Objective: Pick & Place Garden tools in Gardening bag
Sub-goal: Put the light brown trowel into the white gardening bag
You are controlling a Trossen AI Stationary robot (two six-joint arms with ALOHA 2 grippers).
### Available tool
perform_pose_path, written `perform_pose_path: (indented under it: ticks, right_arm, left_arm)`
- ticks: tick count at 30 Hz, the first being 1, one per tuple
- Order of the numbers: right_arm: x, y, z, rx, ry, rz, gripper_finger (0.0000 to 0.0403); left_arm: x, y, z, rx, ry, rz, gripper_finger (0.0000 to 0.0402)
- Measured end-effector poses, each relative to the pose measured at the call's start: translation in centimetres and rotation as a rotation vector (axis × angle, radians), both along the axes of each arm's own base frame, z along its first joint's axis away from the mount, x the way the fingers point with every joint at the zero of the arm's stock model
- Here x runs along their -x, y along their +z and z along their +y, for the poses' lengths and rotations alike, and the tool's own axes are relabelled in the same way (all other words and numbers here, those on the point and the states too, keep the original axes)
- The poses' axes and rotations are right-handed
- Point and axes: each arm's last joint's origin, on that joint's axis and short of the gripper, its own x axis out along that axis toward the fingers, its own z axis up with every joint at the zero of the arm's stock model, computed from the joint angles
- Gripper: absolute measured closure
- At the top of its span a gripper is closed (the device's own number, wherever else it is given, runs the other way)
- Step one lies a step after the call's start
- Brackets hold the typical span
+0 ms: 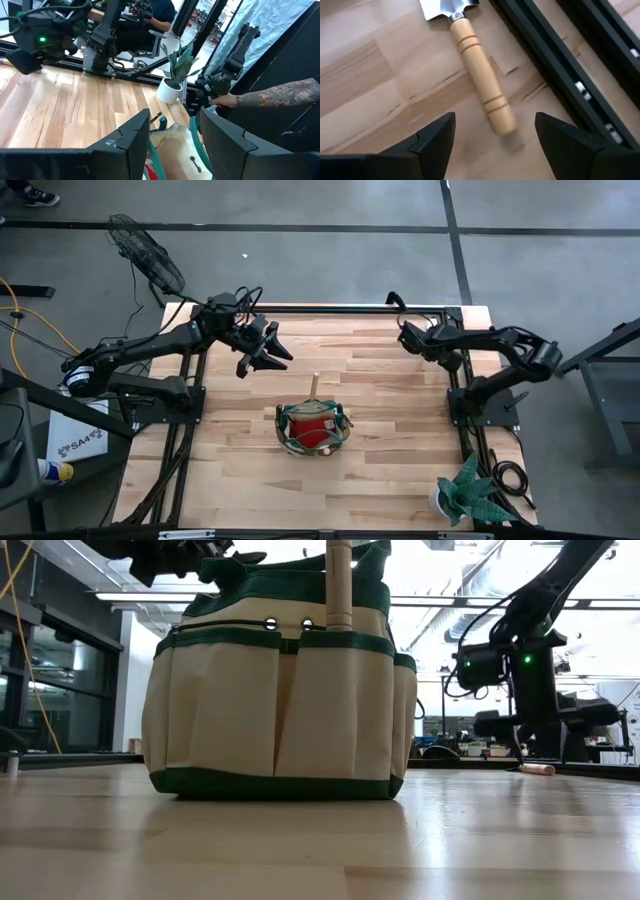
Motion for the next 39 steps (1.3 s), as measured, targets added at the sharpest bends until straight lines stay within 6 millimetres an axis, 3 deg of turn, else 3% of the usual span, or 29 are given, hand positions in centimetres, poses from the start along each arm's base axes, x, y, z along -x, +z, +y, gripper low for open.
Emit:
perform_pose_path:
  ticks: [15, 25, 39]
  right_arm:
    - [0.5, -1.3, -2.9, -0.078, 0.179, 0.019, 0.0137]
    - [0.6, -1.8, -3.0, -0.123, 0.191, 0.027, 0.0143]
    - [0.3, -1.9, -3.0, -0.171, 0.212, -0.050, 0.0310]
  left_arm:
    - [0.1, -0.4, 0.0, 0.020, -0.003, 0.043, 0.0231]
    - [0.1, -0.6, -0.1, 0.027, -0.008, 0.058, 0.0231]
    - [0.1, -0.6, -0.1, 0.026, -0.008, 0.058, 0.0231]
